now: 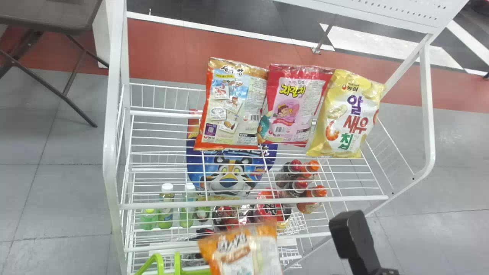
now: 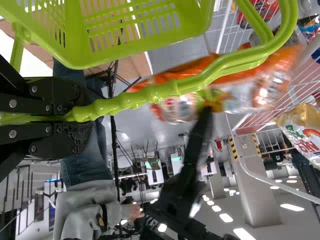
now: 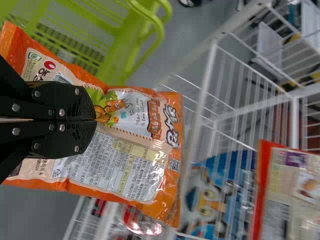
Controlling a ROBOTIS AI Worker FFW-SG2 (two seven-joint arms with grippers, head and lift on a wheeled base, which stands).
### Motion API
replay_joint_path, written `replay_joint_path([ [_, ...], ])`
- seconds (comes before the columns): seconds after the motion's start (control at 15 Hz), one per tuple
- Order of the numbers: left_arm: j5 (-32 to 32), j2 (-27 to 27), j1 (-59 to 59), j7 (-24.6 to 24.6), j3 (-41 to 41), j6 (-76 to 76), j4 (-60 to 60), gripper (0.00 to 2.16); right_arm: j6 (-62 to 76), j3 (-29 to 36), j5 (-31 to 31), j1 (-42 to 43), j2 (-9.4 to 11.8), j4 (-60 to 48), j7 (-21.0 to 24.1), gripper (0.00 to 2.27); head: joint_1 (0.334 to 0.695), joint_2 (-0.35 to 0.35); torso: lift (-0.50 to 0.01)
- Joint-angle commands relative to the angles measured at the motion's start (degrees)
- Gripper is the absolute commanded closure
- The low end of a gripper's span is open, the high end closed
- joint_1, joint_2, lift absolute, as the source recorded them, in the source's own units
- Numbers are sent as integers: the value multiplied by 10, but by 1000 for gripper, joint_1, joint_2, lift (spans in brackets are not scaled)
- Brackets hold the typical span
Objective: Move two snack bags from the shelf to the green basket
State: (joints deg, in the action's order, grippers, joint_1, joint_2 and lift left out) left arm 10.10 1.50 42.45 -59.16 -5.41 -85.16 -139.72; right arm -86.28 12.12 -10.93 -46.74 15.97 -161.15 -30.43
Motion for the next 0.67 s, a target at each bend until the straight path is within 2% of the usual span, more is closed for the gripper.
replay_joint_path([
  [0.0,0,-1,-1,1,0,1,-2,2057,-38,-10,0,-1,2,-17,-19,2246,695,-350,-16],
  [0.33,-3,-1,-4,5,-11,1,-4,2057,-38,-85,11,5,9,-4,-19,2246,695,-350,-16],
  [0.6,-9,-1,-5,5,-21,1,-6,2057,-38,-208,94,40,25,50,-1,2246,695,-350,-16],
])
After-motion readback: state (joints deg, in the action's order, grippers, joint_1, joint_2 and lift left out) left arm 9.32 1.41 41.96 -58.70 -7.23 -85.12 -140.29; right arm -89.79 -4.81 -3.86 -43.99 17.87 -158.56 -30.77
